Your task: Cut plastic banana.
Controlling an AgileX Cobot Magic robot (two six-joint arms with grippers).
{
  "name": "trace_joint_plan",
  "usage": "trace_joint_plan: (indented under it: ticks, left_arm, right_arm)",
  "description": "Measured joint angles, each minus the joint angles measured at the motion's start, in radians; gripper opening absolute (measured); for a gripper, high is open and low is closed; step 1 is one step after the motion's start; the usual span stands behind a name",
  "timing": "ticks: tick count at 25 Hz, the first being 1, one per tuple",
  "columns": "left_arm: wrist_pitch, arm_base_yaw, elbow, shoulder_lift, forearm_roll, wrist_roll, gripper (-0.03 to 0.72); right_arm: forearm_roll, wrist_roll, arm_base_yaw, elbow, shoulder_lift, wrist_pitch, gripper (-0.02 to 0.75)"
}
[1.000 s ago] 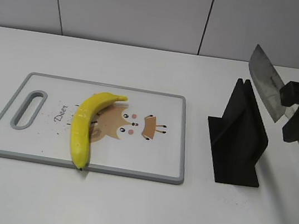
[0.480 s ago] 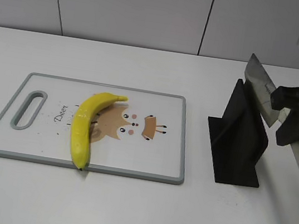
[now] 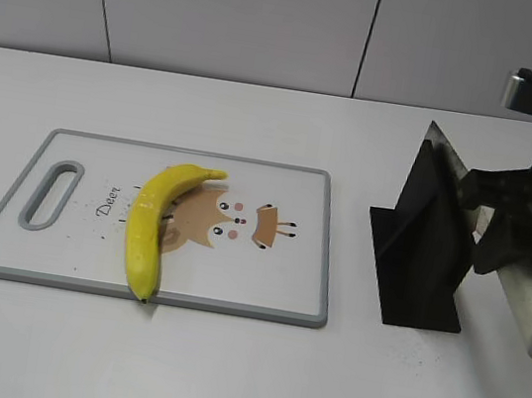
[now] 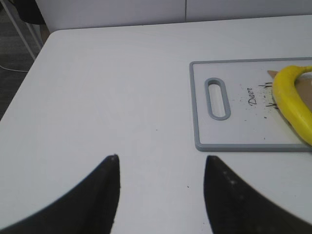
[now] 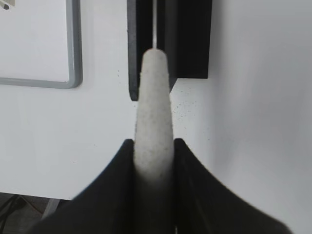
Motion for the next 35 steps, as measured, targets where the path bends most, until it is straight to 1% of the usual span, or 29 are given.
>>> trace_joint_plan:
  ticks: [11, 30, 31, 32, 33, 35]
  left_arm:
    - [-0.001, 0.000, 0.000, 0.000, 0.000, 0.000, 0.527]
    - [-0.004, 0.000, 0.000, 0.000, -0.001, 0.000, 0.527]
    - [-0.004, 0.000, 0.000, 0.000, -0.001, 0.000, 0.527]
    - [-0.004, 0.000, 0.000, 0.000, -0.001, 0.000, 0.527]
    - [-0.004, 0.000, 0.000, 0.000, -0.001, 0.000, 0.527]
    - [-0.004, 0.000, 0.000, 0.000, -0.001, 0.000, 0.527]
  right_arm:
    - [0.031, -0.007, 0.000, 0.000, 0.035, -0.005, 0.180]
    - [0.029, -0.008, 0.000, 0.000, 0.076, -0.096, 0.180]
    - [0.026, -0.008, 0.000, 0.000, 0.076, -0.098, 0.187]
    - [0.025, -0.009, 0.000, 0.000, 0.077, -0.104, 0.211]
    - [0.025, -0.010, 0.000, 0.000, 0.077, -0.112, 0.248]
    - [0.022, -0.011, 0.000, 0.000, 0.077, -0.123, 0.361]
